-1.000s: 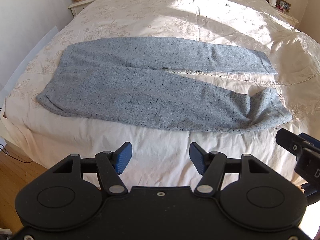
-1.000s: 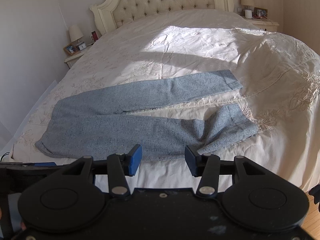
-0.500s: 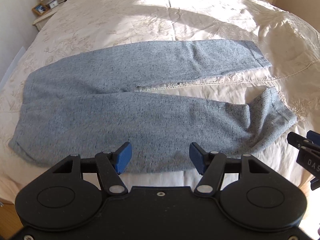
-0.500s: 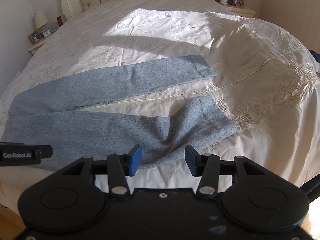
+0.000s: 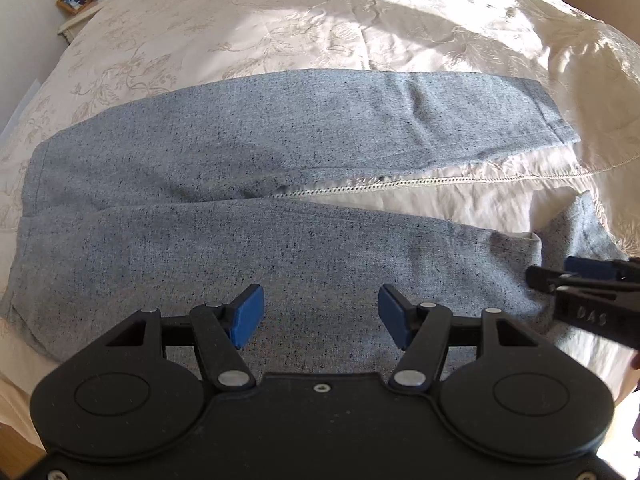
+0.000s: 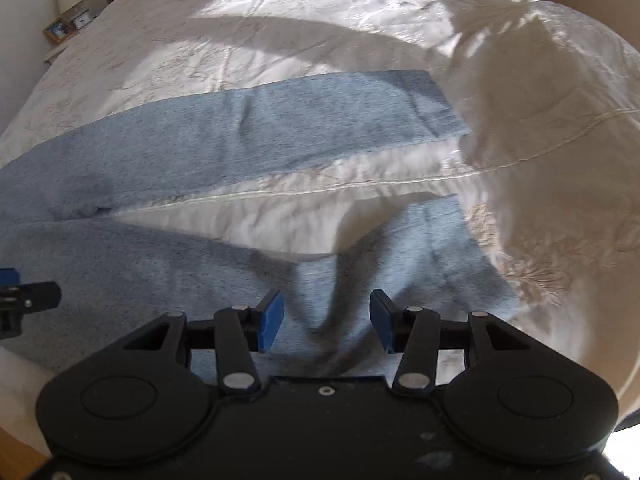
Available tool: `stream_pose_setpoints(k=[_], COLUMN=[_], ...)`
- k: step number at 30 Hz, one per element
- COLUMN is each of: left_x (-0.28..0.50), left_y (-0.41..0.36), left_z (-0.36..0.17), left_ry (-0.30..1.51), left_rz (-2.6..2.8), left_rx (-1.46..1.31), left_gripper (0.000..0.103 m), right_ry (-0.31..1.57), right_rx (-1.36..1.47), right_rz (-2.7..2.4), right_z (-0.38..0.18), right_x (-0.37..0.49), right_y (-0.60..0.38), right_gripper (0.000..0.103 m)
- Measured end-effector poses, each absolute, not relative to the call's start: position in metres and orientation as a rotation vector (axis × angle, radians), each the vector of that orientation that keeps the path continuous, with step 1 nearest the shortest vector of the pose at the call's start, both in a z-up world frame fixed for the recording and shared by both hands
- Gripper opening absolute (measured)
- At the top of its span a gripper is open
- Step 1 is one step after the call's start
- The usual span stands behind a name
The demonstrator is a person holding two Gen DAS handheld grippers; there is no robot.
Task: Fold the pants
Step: 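Move the right gripper toward the cuff of one trouser leg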
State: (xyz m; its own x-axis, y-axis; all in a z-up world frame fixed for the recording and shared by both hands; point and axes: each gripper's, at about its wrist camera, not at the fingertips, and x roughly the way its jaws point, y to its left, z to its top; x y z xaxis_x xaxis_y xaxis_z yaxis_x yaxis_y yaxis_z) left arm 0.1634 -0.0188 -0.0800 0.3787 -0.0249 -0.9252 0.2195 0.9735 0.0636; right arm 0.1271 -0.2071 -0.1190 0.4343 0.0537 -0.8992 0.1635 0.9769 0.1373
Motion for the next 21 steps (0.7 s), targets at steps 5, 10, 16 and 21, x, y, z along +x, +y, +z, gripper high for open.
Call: stream_pose_setpoints(k=[5,10,16,21], left_x=[0.158,0.151,0.144,0.140], left_y=[-0.020,-0.034,-0.059,-0.079], left_z=[-0.078,-0.078,-0.079,-0.076], left_ry=[1.175,1.170,1.179,1.159], left_rz=[-0.054,-0.010,-0.018,-0.042], left_rx=[0.163,0.151,0.139,0.156], left_gripper=[0.065,0.065,0.065,0.065], right_ry=[1.227,1.224,1.157,1.062], right_rx=[0.185,0.163,0.144,0.208], right_rz=[0.085,-0.017,-0.128,-0.195], right_z=[-0.163,-0.189,-0.169,-0.133], right_x=[0.153,0.180,0.176,0.136], right_y=[-0.187,-0.243,-0.304,-0.349], right_gripper=[0.045,0.035,0.035,0.048])
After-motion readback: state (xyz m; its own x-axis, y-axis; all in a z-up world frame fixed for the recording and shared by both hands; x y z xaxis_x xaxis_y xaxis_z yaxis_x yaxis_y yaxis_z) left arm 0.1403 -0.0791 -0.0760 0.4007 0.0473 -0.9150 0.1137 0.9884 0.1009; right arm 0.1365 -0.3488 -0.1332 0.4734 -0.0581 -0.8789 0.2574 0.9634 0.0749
